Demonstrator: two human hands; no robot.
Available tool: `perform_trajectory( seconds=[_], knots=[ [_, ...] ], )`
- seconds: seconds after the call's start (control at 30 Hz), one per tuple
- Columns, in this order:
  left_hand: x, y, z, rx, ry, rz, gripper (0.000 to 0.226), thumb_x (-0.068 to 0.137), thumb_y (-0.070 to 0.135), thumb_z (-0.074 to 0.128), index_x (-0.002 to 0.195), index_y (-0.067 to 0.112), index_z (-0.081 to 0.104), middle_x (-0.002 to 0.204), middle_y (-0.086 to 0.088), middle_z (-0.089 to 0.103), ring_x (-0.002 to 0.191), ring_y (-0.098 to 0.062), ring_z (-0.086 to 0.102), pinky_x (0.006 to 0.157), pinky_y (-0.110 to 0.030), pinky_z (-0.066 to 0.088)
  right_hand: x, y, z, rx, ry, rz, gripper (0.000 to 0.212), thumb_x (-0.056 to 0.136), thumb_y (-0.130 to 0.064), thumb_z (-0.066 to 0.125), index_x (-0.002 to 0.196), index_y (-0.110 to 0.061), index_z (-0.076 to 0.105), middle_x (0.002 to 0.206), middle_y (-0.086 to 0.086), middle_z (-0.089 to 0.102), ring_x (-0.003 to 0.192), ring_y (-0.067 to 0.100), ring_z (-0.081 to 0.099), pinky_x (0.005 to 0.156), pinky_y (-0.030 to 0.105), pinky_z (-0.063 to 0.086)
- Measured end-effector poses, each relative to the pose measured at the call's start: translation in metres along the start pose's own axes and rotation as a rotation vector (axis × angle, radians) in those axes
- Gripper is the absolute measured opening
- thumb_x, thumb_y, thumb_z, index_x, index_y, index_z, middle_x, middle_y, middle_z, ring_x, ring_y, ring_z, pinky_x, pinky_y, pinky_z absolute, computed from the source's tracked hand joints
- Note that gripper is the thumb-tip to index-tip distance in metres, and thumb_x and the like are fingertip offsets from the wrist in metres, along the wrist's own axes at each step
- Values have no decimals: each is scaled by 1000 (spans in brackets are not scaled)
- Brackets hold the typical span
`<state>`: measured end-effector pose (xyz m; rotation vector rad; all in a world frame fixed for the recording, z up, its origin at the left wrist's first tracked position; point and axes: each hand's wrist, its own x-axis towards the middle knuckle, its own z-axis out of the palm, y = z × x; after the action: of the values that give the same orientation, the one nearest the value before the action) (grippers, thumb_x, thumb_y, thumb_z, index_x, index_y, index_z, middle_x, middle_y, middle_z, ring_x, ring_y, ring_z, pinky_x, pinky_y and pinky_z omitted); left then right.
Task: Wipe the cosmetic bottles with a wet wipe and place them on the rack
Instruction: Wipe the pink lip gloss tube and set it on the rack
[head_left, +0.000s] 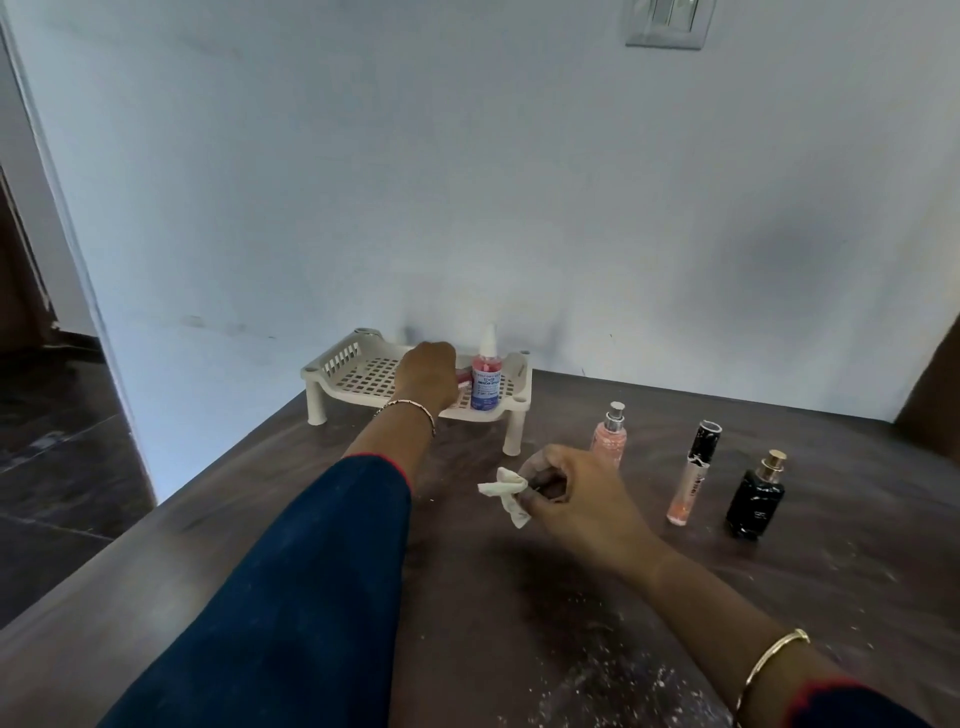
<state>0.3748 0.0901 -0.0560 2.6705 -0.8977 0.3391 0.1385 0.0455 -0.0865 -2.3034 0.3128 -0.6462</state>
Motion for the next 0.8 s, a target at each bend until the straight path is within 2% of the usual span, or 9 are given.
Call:
perform_trajectory(
  seconds=[0.13,0.3,0.53,0.67,0.8],
  knots=[
    [-4,-14,-10,-217,-42,-46,42,83,11,60,124,16,55,120,-10,63,111,-29,58,93,-39,48,-2,-6,0,-6,2,-2,5,81,-20,73,80,-21,68,76,-6,71,71,6,67,66,22,56],
    [-18,-21,-22,-445,-125,-61,38,78,10,67,114,8,53,111,-14,65,103,-30,60,87,-35,46,-7,-21,-2,-23,-2,-30,10,80,-17,72,76,-24,66,72,-9,69,69,2,65,60,13,49],
    [-24,-22,-21,-536,-222,7,38,77,6,69,112,6,54,102,-13,68,96,-28,64,87,-34,51,-9,-23,-10,-33,-1,-21,10,80,-13,71,76,-20,67,71,-7,70,66,1,64,60,13,47],
    [-21,-23,-19,-581,-239,13,36,75,1,69,109,5,56,100,-14,68,98,-30,65,91,-41,52,-11,-20,-16,-35,11,5,16,80,-9,72,74,-23,65,65,-15,64,62,-10,59,56,6,43],
    [-23,-24,-20,-620,-266,-20,46,71,3,74,113,4,55,103,-16,69,99,-31,65,93,-45,51,-12,-15,-20,-43,31,34,11,79,-7,71,78,-17,67,66,-14,64,60,-10,58,56,5,42]
  ],
)
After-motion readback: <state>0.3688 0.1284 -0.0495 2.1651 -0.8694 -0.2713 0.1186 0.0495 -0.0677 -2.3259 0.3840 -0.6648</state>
